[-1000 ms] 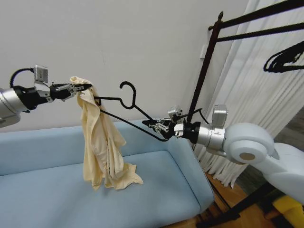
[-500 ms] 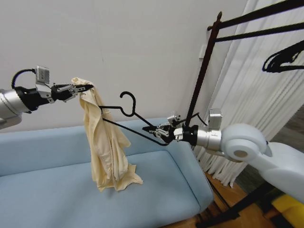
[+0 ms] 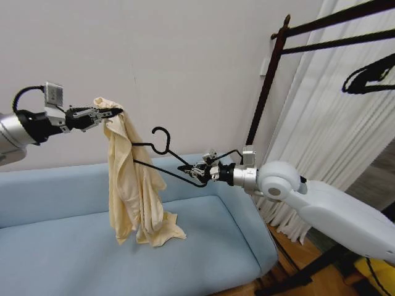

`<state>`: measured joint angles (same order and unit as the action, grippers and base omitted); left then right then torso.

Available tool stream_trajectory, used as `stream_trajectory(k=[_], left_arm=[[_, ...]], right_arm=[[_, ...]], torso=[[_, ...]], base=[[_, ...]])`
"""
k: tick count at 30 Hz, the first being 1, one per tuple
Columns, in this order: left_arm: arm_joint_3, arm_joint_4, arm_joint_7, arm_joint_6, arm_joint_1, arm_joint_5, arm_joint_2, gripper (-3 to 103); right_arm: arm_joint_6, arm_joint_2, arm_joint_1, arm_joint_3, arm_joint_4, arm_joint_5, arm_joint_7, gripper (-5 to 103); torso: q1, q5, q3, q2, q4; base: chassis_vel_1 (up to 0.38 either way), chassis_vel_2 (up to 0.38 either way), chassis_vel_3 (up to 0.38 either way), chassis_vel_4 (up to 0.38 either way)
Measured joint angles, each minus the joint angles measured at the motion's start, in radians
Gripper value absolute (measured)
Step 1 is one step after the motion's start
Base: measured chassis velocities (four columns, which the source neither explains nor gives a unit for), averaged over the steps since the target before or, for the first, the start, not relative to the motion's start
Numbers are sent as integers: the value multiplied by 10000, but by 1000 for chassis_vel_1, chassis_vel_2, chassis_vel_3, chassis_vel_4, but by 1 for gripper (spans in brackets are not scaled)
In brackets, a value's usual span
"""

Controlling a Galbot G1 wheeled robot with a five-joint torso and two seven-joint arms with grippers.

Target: Pick up the clothes from the sofa and hang them on the clothes hanger.

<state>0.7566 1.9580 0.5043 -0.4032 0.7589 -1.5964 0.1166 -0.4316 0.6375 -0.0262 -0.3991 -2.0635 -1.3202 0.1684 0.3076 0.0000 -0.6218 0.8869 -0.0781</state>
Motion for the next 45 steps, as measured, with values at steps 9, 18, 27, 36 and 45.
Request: stream_trajectory(k=[9,18,27,36,45], left_arm=[[0,174,42,0,-10,-101,-38,1],[94,336,81,-10,-7,-158,-11,1],[127,287,176,-20,21,-128,138,1],[113,494,272,-17,57,-37,279,1],[69,806,417,-37,151,357,544,14]], right_arm=[[113,1009,-505,-381,203,-87,-15,2],[325,1669,-250,-470,588,26,-542,2],[613,1358,-232,201,596,-496,-767,2],[627,1749,-961,292,737,-859,-1111,2],[597,1741,-1822,335,1071,-1035,-1134,2]], torso=[[0,-2,0,0,3],[1,0,-1,0,5],[0,1,0,-1,-2],[0,0,0,0,4],[-1,0,1,0,1]], base=[[0,0,0,0],[0,0,0,0],[0,0,0,0],[0,0,0,0],[0,0,0,0]])
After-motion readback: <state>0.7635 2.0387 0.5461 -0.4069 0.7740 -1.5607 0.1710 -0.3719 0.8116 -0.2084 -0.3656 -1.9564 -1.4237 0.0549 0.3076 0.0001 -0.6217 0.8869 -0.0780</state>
